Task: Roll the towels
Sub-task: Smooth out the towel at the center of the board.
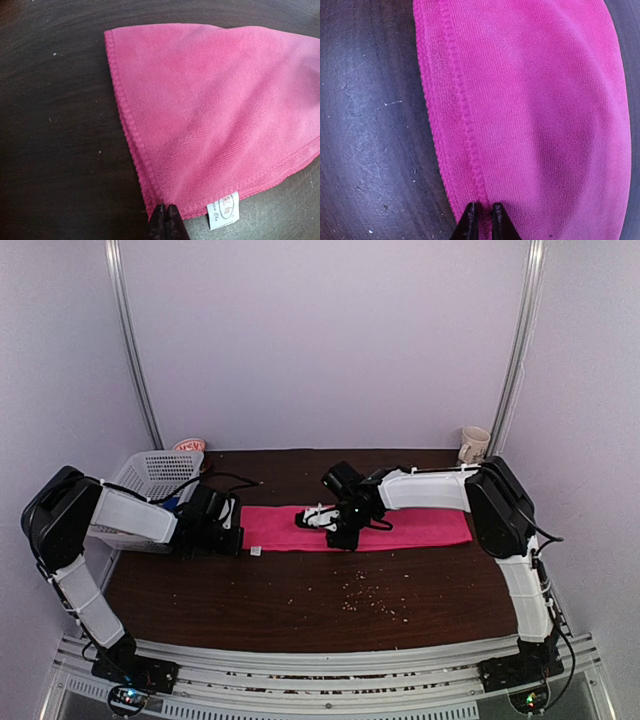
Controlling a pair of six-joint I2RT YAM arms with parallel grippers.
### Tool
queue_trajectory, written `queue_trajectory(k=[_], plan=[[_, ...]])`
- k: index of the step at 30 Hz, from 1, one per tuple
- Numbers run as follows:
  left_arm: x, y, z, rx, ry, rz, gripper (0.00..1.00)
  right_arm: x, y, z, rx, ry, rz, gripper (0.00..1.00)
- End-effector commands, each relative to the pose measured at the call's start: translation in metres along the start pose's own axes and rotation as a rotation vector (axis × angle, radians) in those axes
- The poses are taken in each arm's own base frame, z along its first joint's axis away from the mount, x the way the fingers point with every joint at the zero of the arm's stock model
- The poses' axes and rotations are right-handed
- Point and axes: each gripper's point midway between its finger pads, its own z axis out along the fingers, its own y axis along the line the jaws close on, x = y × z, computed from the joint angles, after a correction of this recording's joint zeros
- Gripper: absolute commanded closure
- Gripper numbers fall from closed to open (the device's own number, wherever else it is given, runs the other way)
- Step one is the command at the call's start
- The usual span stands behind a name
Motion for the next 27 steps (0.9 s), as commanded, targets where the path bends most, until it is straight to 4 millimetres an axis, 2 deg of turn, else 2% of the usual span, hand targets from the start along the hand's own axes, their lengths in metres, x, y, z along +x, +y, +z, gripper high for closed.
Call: queue_trajectory(k=[1, 4, 9, 21, 27], plan=[[0.0, -0.002, 0.002, 0.007, -0.012, 0.007, 1.0, 0.008, 0.0, 0.011, 0.001, 0.036, 0.025, 0.87], [0.001, -0.001, 0.003, 0.007, -0.01, 0.005, 1.0, 0.004, 0.0, 0.007, -0.006, 0.021, 0.03, 0.9], [0.0, -0.002, 0.002, 0.008, -0.012, 0.006, 1.0, 0.002, -0.001, 0.004, -0.006, 0.019, 0.032, 1.0], [-0.014, -0.001, -0.006, -0.008, -0.046, 0.0, 1.0, -0.012, 0.003, -0.016, -0.069, -0.022, 0.029, 1.0], [-0.018, -0.001, -0.007, -0.013, -0.051, 0.003, 1.0, -0.007, 0.005, -0.014, -0.077, -0.005, 0.023, 1.0]])
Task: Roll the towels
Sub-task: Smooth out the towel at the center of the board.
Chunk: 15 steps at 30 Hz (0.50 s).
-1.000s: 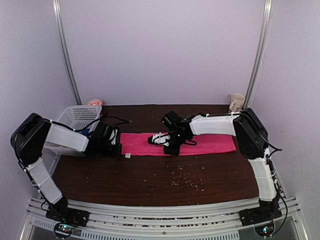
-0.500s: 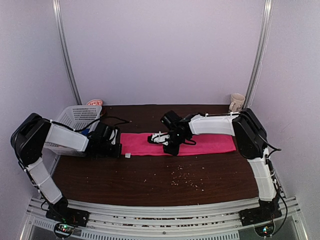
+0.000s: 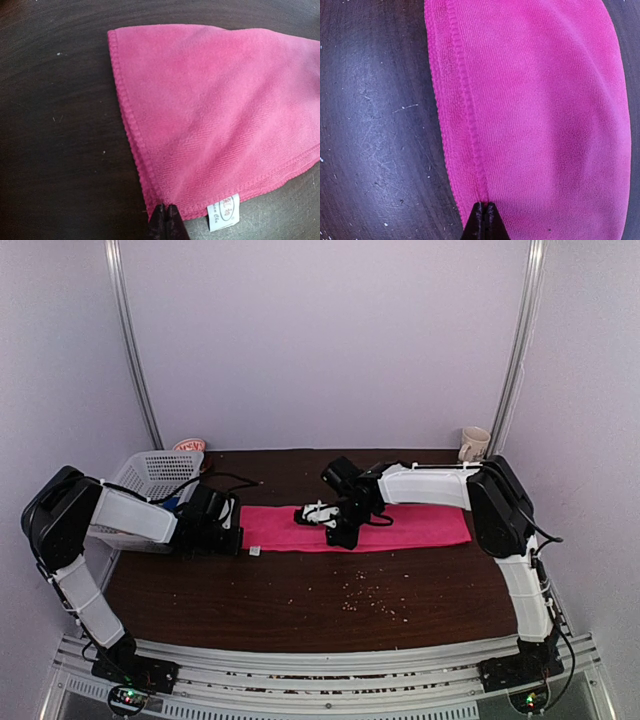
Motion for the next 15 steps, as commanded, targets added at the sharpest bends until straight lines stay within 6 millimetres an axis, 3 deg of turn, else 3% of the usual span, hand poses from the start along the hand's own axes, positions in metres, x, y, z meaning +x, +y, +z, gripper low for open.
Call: queue_trajectory(k=[1, 15], plan=[[-0.0175, -0.0029, -0.0079, -0.003, -0.049, 0.003, 1.0, 0.0009, 0.0009, -0.0032, -0.021, 0.007, -0.004, 1.0], [-0.0221, -0.0019, -0.0117, -0.012, -0.06, 0.002, 1.0, 0.0026, -0.0019, 0.0031, -0.032, 0.014, 0.031, 0.95]])
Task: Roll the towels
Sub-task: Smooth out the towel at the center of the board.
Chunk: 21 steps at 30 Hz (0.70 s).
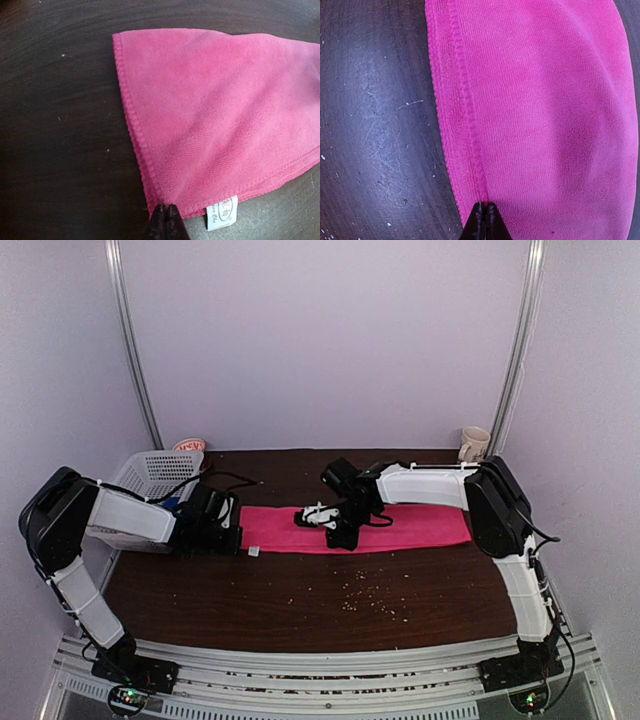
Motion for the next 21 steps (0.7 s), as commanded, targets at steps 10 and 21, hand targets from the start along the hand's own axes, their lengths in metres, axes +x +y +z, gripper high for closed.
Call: queue_trajectory(k=[10, 21], plan=[[-0.024, -0.007, -0.01, 0.015, -0.071, 0.0, 1.0, -0.021, -0.002, -0.005, -0.019, -0.079, 0.061, 0.81], [-0.024, -0.009, -0.01, 0.021, -0.072, -0.003, 1.0, -0.053, -0.001, -0.003, 0.036, -0.15, 0.088, 0.8]])
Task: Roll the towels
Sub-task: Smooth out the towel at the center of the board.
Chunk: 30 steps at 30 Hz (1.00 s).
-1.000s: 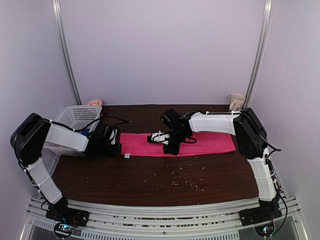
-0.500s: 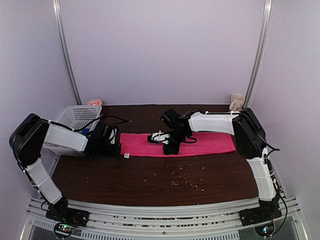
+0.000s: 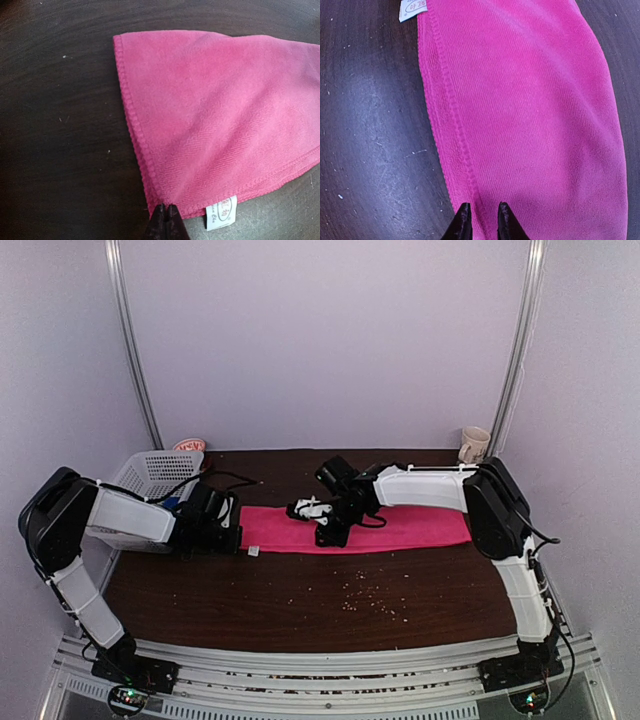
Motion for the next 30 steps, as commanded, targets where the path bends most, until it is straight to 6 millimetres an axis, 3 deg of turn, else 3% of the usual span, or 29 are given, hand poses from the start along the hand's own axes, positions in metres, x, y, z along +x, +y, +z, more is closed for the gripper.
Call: queue_trajectory(k=[1, 7, 30], plan=[[-0.023, -0.008, -0.009, 0.021, -0.068, -0.004, 1.0, -0.023, 0.0, 0.001, 0.003, -0.047, 0.018, 0.81], [-0.024, -0.009, -0.009, 0.019, -0.069, -0.002, 1.0, -0.024, 0.012, 0.011, -0.009, -0.036, 0.009, 0.81], [-0.016, -0.007, -0.006, 0.018, -0.057, -0.006, 1.0, -0.025, 0.006, 0.025, 0.037, -0.032, 0.039, 0.83]])
